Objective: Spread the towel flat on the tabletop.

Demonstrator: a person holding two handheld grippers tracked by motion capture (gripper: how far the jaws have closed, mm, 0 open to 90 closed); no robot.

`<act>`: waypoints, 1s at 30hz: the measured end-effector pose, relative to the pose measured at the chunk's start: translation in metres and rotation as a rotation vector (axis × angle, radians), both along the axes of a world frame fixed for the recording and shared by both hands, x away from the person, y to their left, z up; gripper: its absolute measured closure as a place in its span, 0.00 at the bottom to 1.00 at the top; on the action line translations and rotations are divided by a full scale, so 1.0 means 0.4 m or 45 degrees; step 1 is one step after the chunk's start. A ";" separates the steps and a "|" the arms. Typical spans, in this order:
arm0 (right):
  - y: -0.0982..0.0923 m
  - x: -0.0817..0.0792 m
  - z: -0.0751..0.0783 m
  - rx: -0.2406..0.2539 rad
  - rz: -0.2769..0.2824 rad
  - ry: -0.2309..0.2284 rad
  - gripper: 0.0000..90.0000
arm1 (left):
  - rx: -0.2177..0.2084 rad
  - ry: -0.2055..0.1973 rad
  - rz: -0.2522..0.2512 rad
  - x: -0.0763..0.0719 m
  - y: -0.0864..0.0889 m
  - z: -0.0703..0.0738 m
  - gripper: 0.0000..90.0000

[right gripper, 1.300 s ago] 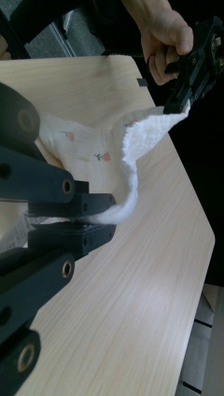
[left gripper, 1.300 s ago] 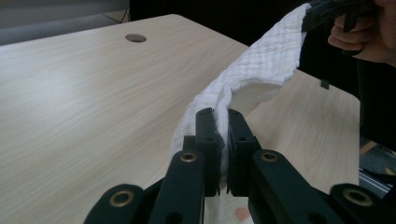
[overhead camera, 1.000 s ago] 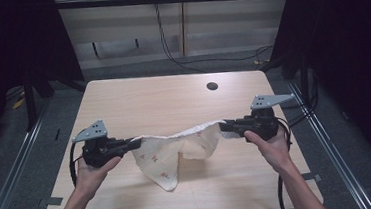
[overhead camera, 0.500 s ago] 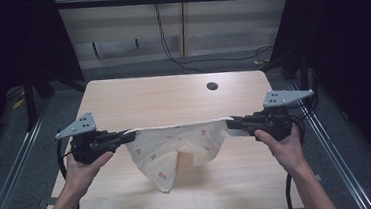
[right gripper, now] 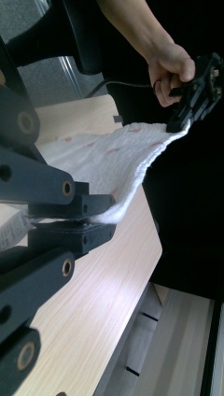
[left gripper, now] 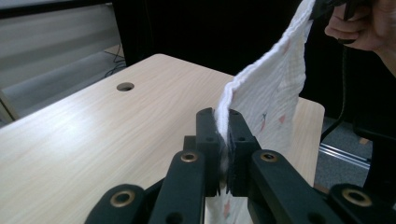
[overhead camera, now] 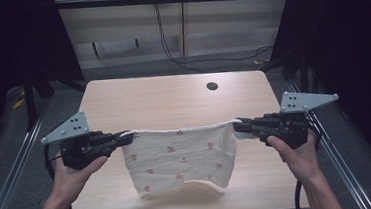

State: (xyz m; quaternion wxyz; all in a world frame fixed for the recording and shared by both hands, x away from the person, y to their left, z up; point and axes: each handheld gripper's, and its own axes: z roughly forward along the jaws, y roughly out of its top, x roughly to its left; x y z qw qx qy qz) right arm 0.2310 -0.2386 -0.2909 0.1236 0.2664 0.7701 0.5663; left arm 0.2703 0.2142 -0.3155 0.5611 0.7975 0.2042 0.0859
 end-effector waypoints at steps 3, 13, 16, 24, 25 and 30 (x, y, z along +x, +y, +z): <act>-0.005 0.003 -0.024 -0.007 -0.007 0.011 0.96 | -0.009 0.039 0.019 0.025 -0.012 -0.037 0.96; -0.029 0.030 -0.096 -0.050 -0.087 0.078 0.96 | 0.000 0.104 0.052 0.073 -0.048 -0.098 0.96; -0.030 0.040 -0.111 -0.058 -0.099 0.090 0.96 | -0.001 0.122 0.066 0.092 -0.060 -0.108 0.96; -0.029 0.093 -0.174 -0.024 -0.094 0.176 0.96 | 0.032 0.155 0.074 0.103 -0.072 -0.148 0.96; -0.026 0.097 -0.179 -0.023 -0.097 0.179 0.96 | 0.035 0.159 0.085 0.108 -0.068 -0.152 0.96; -0.021 0.123 -0.197 -0.039 -0.128 0.180 0.96 | 0.042 0.189 0.111 0.132 -0.061 -0.179 0.96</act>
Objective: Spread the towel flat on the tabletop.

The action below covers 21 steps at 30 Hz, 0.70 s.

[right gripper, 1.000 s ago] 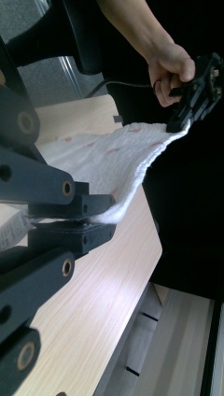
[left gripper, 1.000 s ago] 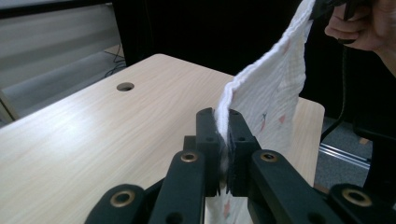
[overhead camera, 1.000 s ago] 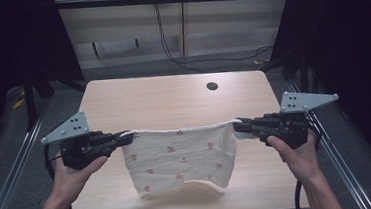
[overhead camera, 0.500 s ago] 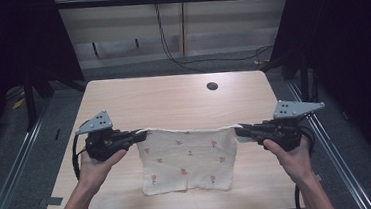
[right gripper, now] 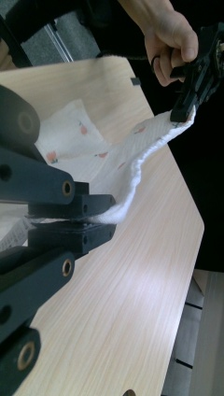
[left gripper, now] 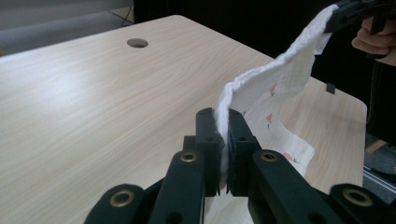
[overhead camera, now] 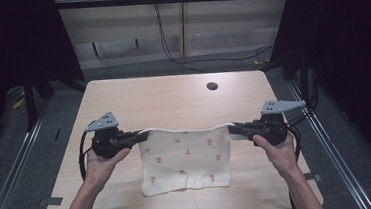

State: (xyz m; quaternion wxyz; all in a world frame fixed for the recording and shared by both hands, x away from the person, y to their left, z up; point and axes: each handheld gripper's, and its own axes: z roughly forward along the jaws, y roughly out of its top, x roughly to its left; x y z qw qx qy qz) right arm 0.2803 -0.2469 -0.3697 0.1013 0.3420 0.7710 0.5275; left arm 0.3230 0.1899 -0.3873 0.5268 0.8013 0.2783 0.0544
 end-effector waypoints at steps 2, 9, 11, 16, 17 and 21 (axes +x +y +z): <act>0.001 0.006 -0.004 -0.017 -0.009 0.004 0.96 | 0.006 0.007 0.009 0.002 -0.001 -0.007 0.96; 0.006 0.061 -0.069 -0.072 -0.056 0.060 0.96 | 0.050 0.062 0.029 0.040 -0.012 -0.061 0.96; 0.006 0.069 -0.079 -0.072 -0.058 0.074 0.96 | 0.051 0.069 0.023 0.050 -0.014 -0.067 0.95; 0.009 0.118 -0.130 -0.078 -0.078 0.128 0.96 | 0.061 0.112 0.052 0.087 -0.024 -0.094 0.95; 0.009 0.118 -0.130 -0.078 -0.078 0.128 0.96 | 0.071 0.115 0.051 0.092 -0.027 -0.100 0.95; 0.007 0.169 -0.157 -0.091 -0.091 0.151 0.96 | 0.109 0.133 0.059 0.123 -0.039 -0.125 0.95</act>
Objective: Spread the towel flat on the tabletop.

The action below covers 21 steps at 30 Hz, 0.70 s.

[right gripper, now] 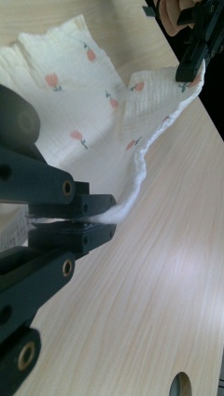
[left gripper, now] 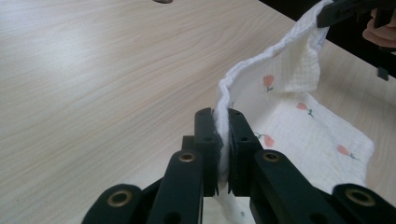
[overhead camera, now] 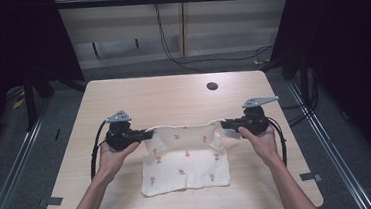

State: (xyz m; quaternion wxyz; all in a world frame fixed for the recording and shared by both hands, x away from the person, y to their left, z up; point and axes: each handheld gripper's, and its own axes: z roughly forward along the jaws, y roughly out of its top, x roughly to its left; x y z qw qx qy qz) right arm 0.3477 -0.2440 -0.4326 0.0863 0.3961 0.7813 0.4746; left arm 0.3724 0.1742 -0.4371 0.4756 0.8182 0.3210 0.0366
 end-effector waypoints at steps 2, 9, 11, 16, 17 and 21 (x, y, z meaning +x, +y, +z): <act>-0.002 0.021 -0.012 -0.007 -0.011 0.012 0.96 | 0.018 0.004 -0.005 0.016 -0.004 -0.005 0.95; -0.012 0.072 -0.031 -0.003 -0.057 0.016 0.95 | 0.012 0.004 0.029 0.061 -0.012 -0.011 0.93; -0.012 0.080 -0.034 -0.010 -0.061 0.018 0.95 | 0.019 0.009 0.041 0.074 -0.019 -0.017 0.91; -0.005 0.112 -0.047 -0.055 -0.114 0.038 0.83 | 0.018 0.028 0.068 0.089 -0.026 -0.029 0.80; -0.004 0.114 -0.051 -0.057 -0.127 0.041 0.80 | 0.020 0.031 0.086 0.089 -0.025 -0.030 0.77; -0.002 0.107 -0.053 -0.088 -0.165 0.031 0.70 | 0.032 0.023 0.146 0.079 -0.004 -0.030 0.64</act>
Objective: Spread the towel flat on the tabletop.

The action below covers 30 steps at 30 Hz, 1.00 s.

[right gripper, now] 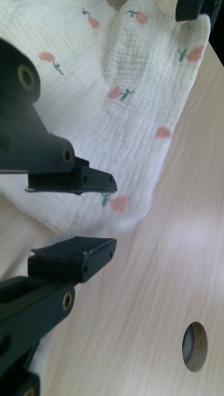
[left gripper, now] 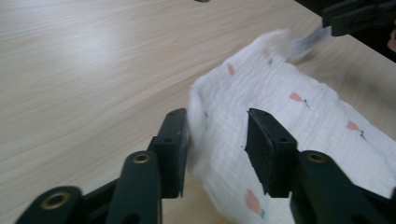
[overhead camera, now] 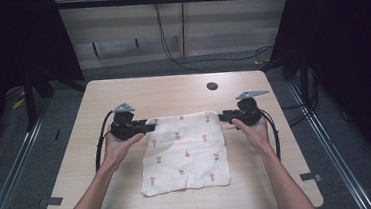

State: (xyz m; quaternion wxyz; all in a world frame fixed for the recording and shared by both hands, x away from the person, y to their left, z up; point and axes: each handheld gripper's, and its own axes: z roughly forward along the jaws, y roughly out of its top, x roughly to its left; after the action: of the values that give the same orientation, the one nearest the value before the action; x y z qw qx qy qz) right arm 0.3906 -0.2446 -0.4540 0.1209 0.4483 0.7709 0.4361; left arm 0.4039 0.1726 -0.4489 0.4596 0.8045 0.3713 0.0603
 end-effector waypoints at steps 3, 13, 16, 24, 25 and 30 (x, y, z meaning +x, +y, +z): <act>-0.005 -0.009 0.008 -0.006 -0.003 -0.010 0.67 | 0.016 -0.002 0.020 -0.005 0.019 0.005 0.58; 0.002 -0.083 0.013 -0.031 0.071 0.004 0.65 | 0.035 0.025 -0.072 -0.061 0.052 -0.008 0.63; 0.009 -0.102 -0.007 -0.064 0.095 0.036 0.65 | 0.070 0.045 -0.127 -0.089 0.042 -0.036 0.69; 0.043 -0.152 -0.083 -0.158 0.139 0.078 0.68 | 0.133 0.089 -0.184 -0.137 0.053 -0.074 0.83; 0.048 -0.157 -0.086 -0.185 0.140 0.076 0.68 | 0.117 0.088 -0.182 -0.141 0.057 -0.076 0.83; 0.052 -0.167 -0.102 -0.232 0.133 0.072 0.66 | 0.151 0.089 -0.181 -0.153 0.049 -0.104 0.71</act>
State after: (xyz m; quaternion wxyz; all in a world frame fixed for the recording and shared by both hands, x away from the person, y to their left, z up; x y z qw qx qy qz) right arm 0.3239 -0.2238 -0.4949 0.1164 0.4066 0.8328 0.3571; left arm 0.3426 0.1922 -0.4903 0.4009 0.8563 0.3250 0.0213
